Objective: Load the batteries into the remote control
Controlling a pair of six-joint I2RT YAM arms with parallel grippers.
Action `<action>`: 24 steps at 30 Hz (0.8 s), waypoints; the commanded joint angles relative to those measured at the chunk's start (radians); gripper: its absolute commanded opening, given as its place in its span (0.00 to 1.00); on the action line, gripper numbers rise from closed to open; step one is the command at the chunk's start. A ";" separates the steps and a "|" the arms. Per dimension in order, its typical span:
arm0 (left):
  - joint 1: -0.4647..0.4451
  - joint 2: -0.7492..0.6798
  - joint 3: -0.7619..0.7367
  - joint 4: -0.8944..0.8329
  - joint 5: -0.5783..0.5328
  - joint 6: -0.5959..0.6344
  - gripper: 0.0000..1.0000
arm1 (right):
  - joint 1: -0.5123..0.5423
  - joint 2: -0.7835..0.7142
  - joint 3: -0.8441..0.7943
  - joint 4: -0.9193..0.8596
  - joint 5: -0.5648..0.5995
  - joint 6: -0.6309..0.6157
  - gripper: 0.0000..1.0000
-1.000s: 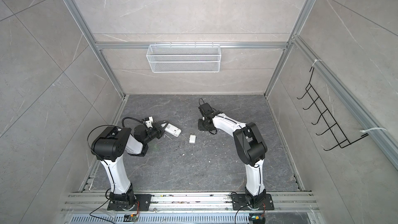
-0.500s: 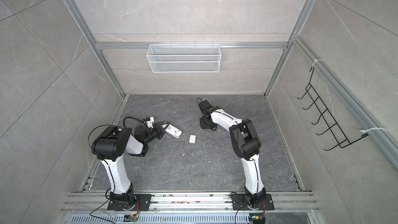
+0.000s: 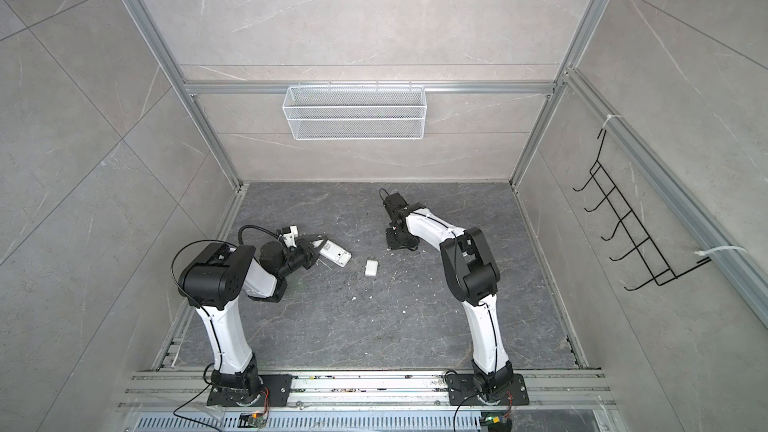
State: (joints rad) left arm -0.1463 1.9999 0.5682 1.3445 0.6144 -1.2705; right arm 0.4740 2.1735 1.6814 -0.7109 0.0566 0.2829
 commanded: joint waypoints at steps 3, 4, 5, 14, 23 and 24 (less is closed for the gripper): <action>-0.003 0.008 0.027 0.070 0.030 0.028 0.03 | -0.007 0.036 0.037 -0.036 -0.011 -0.037 0.40; -0.004 0.014 0.028 0.069 0.031 0.025 0.03 | -0.008 0.041 0.040 -0.035 -0.019 -0.037 0.40; -0.003 0.020 0.029 0.068 0.031 0.021 0.03 | -0.007 0.042 0.042 -0.032 -0.026 -0.038 0.40; -0.003 0.049 0.047 0.069 0.040 0.008 0.03 | -0.009 0.072 0.085 -0.036 -0.041 -0.059 0.41; -0.004 0.054 0.050 0.069 0.044 -0.002 0.03 | -0.010 0.070 0.034 -0.020 -0.044 -0.074 0.43; -0.004 0.055 0.051 0.070 0.045 -0.003 0.03 | -0.011 0.058 0.013 -0.012 -0.044 -0.073 0.43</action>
State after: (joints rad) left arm -0.1463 2.0521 0.5934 1.3506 0.6353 -1.2724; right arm 0.4660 2.2261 1.7454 -0.7021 0.0204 0.2211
